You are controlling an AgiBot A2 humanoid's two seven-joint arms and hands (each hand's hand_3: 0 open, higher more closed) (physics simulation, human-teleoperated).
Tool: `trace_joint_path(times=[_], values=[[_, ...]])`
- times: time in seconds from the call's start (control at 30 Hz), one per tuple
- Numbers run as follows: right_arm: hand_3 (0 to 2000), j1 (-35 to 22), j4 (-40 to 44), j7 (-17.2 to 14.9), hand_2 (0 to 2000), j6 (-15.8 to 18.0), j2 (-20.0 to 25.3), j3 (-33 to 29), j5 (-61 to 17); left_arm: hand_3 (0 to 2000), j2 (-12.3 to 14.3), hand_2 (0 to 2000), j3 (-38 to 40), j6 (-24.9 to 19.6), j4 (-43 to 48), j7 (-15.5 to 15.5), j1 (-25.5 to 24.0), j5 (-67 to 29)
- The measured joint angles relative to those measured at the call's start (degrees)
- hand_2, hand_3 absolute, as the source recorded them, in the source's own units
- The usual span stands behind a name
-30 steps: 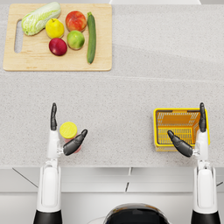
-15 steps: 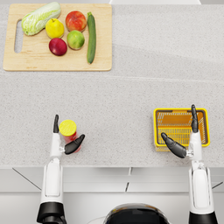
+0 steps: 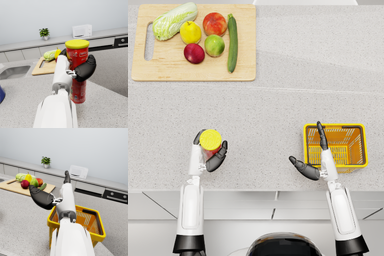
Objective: Pick up the red potato chip and place it into the yellow basket
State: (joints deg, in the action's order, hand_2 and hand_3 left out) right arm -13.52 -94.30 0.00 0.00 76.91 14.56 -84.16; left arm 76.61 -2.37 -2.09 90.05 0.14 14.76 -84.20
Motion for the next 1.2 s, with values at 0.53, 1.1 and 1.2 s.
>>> trace_joint_path(times=[0.53, 1.1, 1.2], values=[[0, -9.0, 1.86, 0.0, 0, 0.0, 9.26, 10.86, 0.0, 2000, 9.21, 2000, -20.0, -2.06, 11.86, -0.26, 11.03, 0.05], [2000, -11.91, 3.02, -0.31, 2000, 13.42, 8.86, 10.84, -0.02, 40, 5.65, 0, -23.45, 1.54, 14.21, -0.29, 10.72, -0.12], [2000, -13.01, 2.27, -0.05, 2000, 13.14, 10.11, 7.09, -0.08, 0, 5.9, 0, -17.8, 0.7, 16.83, -0.28, 10.34, -0.01]])
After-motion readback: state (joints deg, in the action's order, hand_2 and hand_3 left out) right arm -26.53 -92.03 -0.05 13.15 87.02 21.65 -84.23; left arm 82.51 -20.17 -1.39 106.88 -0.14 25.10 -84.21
